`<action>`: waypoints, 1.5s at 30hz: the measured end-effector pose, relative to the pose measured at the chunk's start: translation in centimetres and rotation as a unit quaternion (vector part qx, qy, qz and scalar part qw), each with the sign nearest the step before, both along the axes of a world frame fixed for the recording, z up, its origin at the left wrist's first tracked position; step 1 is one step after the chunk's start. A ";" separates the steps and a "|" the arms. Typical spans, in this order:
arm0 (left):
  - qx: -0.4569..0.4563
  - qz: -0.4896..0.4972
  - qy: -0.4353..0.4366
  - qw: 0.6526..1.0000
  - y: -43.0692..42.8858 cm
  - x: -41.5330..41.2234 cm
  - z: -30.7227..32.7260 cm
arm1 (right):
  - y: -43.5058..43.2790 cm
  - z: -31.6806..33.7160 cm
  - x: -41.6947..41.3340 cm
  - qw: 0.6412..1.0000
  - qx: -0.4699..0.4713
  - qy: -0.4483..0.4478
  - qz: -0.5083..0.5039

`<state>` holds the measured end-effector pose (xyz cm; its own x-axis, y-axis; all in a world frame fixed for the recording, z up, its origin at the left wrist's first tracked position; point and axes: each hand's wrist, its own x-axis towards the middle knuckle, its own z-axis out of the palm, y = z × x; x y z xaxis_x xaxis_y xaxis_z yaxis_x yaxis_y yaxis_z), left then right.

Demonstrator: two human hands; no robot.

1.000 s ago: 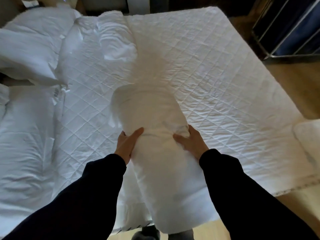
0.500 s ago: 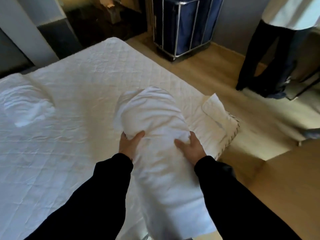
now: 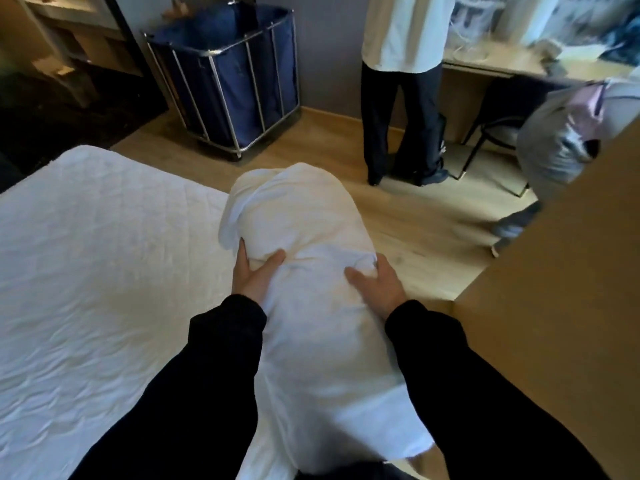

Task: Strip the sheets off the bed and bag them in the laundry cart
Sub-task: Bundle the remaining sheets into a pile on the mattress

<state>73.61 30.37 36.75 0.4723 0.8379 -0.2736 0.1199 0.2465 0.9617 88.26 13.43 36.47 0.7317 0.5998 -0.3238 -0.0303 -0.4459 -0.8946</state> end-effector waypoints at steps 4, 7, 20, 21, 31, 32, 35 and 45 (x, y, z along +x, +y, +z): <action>-0.013 -0.014 0.014 1.000 2.1 4.3 -0.7 | 1.5 -1.0 3.5 0.999 0.006 0.036 -0.029; 0.015 -0.020 0.053 0.998 4.7 7.9 -2.1 | 3.6 -1.8 6.6 0.999 -0.011 0.030 -0.044; 0.045 -0.033 0.062 0.996 11.4 25.2 -0.7 | 10.8 -0.7 23.1 0.998 -0.050 0.027 -0.039; 0.044 -0.031 0.061 0.997 11.4 26.3 -0.7 | 10.8 -0.9 24.2 0.997 -0.051 0.026 -0.046; 0.026 0.073 0.052 0.996 12.1 38.3 -0.3 | 13.7 -2.4 37.3 0.999 0.006 0.045 -0.021; 0.032 0.087 0.057 0.994 12.4 39.3 0.0 | 14.3 -2.2 38.5 0.999 0.009 0.044 -0.006; 0.047 0.114 0.066 0.990 13.9 41.9 -0.4 | 16.5 -2.0 41.9 0.998 0.010 0.057 0.036; 0.113 0.175 0.198 0.958 25.7 48.1 -2.1 | 32.8 -2.2 50.6 0.979 -0.060 -0.033 0.190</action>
